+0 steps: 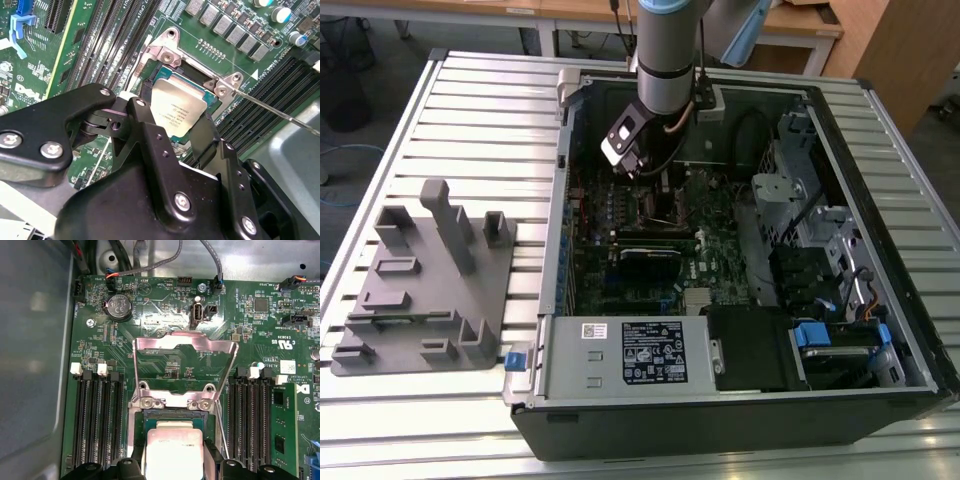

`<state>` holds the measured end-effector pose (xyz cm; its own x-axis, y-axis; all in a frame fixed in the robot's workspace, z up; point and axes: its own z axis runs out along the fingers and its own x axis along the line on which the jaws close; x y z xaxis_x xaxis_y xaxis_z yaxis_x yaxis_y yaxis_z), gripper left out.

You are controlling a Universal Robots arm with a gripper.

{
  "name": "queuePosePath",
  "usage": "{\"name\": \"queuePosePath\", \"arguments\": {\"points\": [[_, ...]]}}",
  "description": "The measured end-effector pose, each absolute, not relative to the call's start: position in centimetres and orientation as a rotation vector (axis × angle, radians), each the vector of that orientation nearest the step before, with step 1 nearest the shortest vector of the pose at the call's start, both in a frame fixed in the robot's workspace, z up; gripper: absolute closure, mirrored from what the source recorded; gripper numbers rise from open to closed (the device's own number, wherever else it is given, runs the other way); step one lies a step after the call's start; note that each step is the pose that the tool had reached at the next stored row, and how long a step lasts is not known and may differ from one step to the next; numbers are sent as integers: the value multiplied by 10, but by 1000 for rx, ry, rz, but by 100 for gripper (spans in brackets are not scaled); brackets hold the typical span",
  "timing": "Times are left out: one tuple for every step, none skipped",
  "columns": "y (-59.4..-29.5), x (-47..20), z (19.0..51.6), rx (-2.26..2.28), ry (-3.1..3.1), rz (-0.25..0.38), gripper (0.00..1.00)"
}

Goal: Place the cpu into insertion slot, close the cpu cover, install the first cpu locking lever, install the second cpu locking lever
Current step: 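Place the cpu into insertion slot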

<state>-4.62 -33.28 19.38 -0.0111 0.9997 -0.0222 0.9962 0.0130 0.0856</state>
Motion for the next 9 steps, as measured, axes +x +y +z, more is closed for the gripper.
{"name": "queuePosePath", "arguments": {"points": [[-333,-46,194,2154,2180,69,46],[-333,-46,194,2154,2180,69,46],[-333,-46,194,2154,2180,69,46],[-333,-46,194,2155,2178,69,46],[-333,-46,194,2157,2177,69,46],[-333,-46,194,2157,2177,69,46],[-333,-46,194,2157,2177,69,46],[-333,-46,194,2157,2177,69,46],[-333,-46,195,2157,2177,69,46]]}}
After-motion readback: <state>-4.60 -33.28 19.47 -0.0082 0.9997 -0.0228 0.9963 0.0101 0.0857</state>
